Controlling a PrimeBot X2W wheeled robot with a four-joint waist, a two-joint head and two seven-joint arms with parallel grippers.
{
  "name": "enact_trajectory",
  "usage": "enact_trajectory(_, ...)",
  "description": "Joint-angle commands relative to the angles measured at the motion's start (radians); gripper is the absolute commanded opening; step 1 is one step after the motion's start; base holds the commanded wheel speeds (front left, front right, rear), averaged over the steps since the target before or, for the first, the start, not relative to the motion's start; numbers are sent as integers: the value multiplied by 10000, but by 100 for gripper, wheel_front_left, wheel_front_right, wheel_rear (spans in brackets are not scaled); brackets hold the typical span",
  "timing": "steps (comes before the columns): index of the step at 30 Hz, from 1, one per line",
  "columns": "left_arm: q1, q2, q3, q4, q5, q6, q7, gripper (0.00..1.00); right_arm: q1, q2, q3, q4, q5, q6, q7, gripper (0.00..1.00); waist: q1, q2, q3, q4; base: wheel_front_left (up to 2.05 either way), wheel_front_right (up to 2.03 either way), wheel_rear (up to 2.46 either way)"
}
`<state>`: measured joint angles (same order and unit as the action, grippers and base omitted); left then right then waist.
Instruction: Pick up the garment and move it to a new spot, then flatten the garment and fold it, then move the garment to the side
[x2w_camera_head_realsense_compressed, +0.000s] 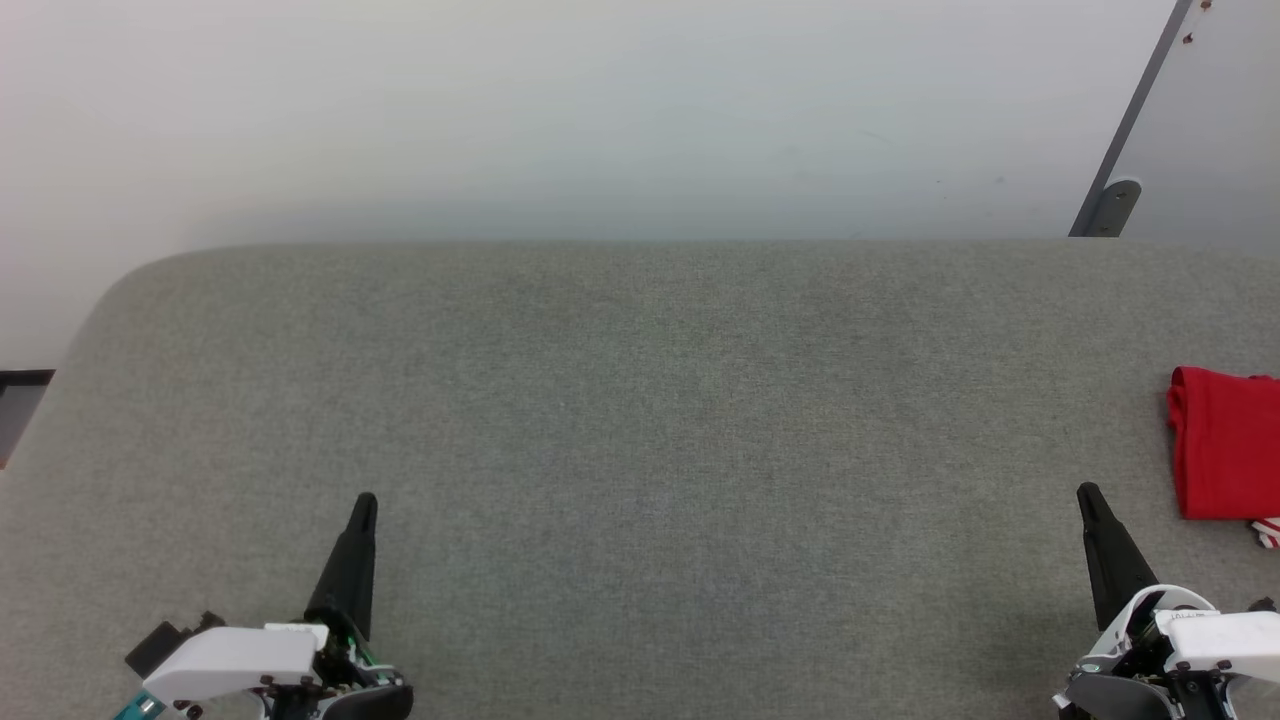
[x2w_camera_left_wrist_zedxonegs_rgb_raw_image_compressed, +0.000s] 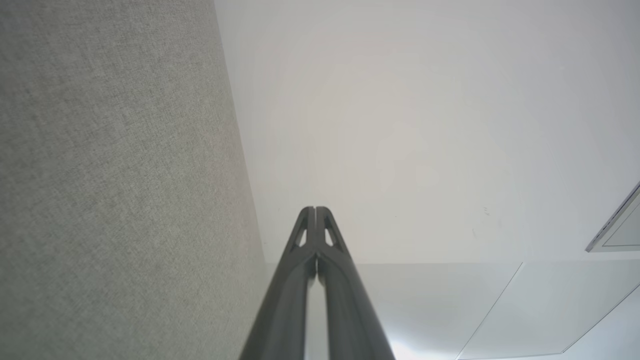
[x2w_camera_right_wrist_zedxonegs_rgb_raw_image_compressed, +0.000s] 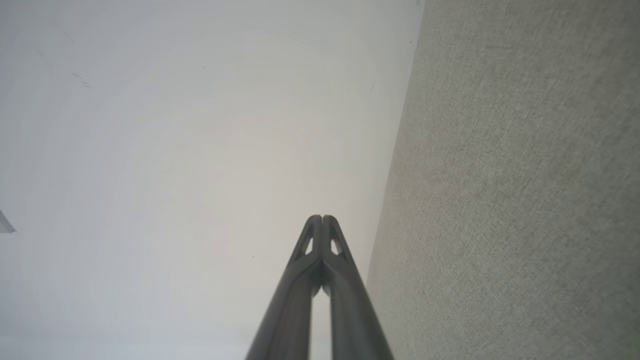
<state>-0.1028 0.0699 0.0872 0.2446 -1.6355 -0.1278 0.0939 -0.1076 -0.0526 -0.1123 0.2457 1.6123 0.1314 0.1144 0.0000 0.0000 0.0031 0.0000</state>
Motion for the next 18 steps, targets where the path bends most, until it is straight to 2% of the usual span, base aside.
enact_trajectory(1,-81,-15,23,11,28,-52,22,0,-23,41,-15,0,28,-14,4,0,0,0,0,0,0,0,0)
enact_trajectory(18,-88,-52,71,14,83,-52,74,0,-24,44,-19,1,20,-14,11,0,0,0,0,0,0,0,0)
